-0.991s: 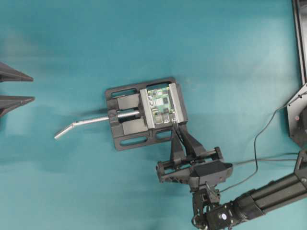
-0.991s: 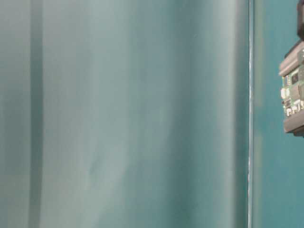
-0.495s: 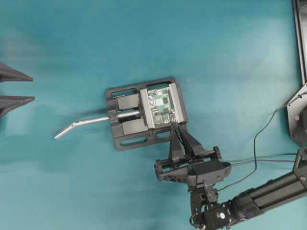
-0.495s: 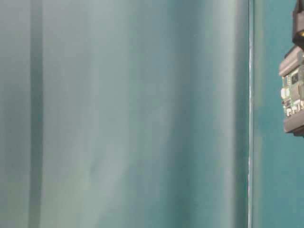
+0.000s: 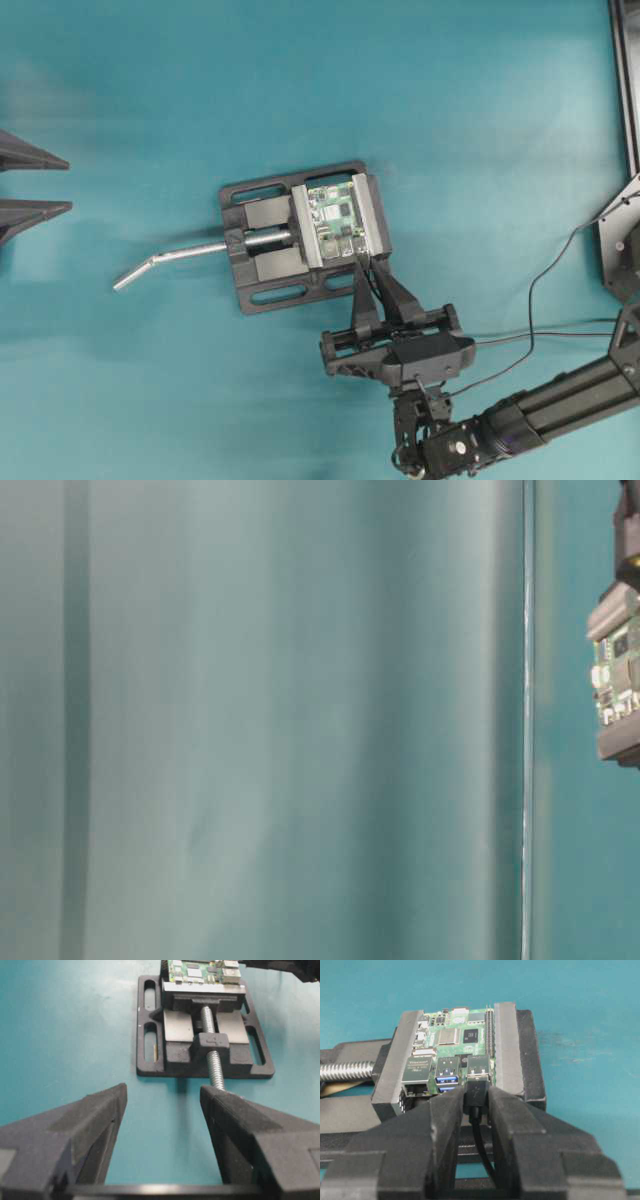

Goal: Insert the USB into the fixed PCB.
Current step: 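Push the USB plug forward into the port with the right gripper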

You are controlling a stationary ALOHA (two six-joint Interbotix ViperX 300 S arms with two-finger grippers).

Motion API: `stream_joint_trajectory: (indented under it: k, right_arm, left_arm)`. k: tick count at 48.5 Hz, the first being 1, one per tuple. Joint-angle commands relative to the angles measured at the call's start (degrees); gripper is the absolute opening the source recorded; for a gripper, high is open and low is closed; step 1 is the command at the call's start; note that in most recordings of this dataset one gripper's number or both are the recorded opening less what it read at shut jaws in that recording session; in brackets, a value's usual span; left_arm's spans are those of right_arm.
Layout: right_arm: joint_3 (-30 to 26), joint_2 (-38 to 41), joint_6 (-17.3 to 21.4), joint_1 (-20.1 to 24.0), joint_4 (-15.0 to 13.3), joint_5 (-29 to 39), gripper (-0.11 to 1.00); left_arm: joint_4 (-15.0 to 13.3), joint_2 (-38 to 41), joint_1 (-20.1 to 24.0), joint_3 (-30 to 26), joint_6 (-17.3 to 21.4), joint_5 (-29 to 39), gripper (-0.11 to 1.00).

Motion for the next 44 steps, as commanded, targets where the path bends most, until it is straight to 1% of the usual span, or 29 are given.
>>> stream_joint_trajectory:
  k: [1,12,16,24,28,39,44]
  right_arm:
    - [-0.6,-2.0,-0.2,-4.7,-1.6,-0.3,0.21]
    - [-0.9,-2.1,-0.5,-4.5,-1.7,-0.3,0.21]
    - [-1.1,-2.1,-0.8,-4.2,-2.3,-0.4,0.21]
    - [-1.3,-2.1,-2.7,-4.0,-2.8,-0.6,0.20]
    - [-1.4,-2.1,-2.9,-4.0,-2.9,-1.0,0.21]
    - [-1.6,-2.1,-2.9,-3.8,-2.7,-0.9,0.20]
    - [-1.6,-2.1,-2.9,-3.3,-1.9,-0.8,0.20]
  left_arm:
    - [0.2,0.4,0.1,-0.9,0.2,-0.3,0.64]
    - [0.2,0.4,0.1,-0.9,0.2,-0.3,0.64]
    - [0.3,0.4,0.2,-0.9,0.2,-0.3,0.64]
    - [0.2,0.4,0.2,-0.9,0.2,-0.3,0.64]
    - [0.2,0.4,0.2,-0.9,0.2,-0.3,0.64]
    - [0.3,0.4,0.2,-0.9,0.2,-0.3,0.64]
    - [0.2,0.4,0.2,-0.9,0.2,-0.3,0.64]
